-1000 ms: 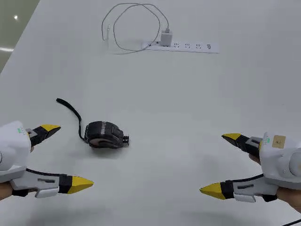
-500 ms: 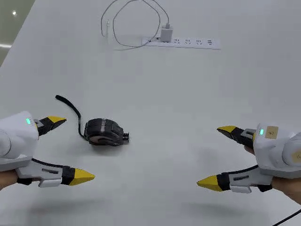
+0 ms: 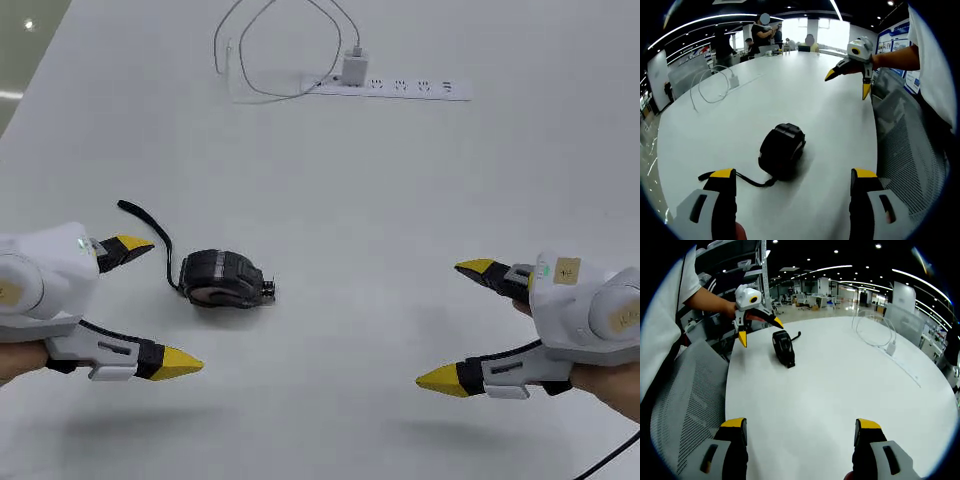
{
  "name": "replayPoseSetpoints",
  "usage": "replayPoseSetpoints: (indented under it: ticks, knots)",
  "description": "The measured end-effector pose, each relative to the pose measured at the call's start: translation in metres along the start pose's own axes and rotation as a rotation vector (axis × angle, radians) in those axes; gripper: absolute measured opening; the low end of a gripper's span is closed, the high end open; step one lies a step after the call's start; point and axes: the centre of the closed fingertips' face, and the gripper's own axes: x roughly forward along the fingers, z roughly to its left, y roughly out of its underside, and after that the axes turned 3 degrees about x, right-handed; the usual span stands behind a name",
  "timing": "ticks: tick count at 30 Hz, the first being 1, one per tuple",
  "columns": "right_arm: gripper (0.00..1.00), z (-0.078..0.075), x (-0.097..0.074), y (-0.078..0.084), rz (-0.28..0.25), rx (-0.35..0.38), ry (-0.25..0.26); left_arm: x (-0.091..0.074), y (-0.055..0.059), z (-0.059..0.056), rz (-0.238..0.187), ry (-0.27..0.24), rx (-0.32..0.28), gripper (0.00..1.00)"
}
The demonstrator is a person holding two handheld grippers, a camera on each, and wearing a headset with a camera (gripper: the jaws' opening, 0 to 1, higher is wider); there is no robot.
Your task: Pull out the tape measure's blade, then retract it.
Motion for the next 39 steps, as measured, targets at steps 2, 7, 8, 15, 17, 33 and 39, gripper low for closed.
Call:
replayPoseSetpoints:
  ticks: [2, 7, 8, 15, 17, 33, 39]
  knots:
    - [0.87, -0.001, 0.001, 0.000, 0.002, -0.003, 0.000, 0.001, 0.000, 0.000, 0.007, 0.005, 0.012, 0.91]
    - [0.87, -0.002, 0.004, -0.003, 0.003, -0.011, -0.004, 0.003, 0.002, 0.002, 0.021, 0.019, 0.024, 0.89]
    - [0.87, -0.002, 0.005, -0.003, 0.005, -0.014, -0.005, 0.003, 0.002, 0.003, 0.024, 0.025, 0.026, 0.88]
    - [0.86, -0.002, 0.011, -0.004, 0.013, -0.025, -0.014, 0.007, 0.004, 0.002, 0.037, 0.045, 0.037, 0.84]
    - [0.86, -0.003, 0.013, -0.005, 0.012, -0.025, -0.016, 0.009, 0.005, 0.003, 0.045, 0.048, 0.044, 0.84]
    - [0.86, -0.001, 0.022, -0.012, 0.006, -0.039, -0.032, 0.019, 0.005, 0.017, 0.079, 0.062, 0.066, 0.65]
    - [0.85, -0.002, 0.024, -0.011, 0.007, -0.037, -0.034, 0.024, 0.005, 0.019, 0.088, 0.072, 0.075, 0.60]
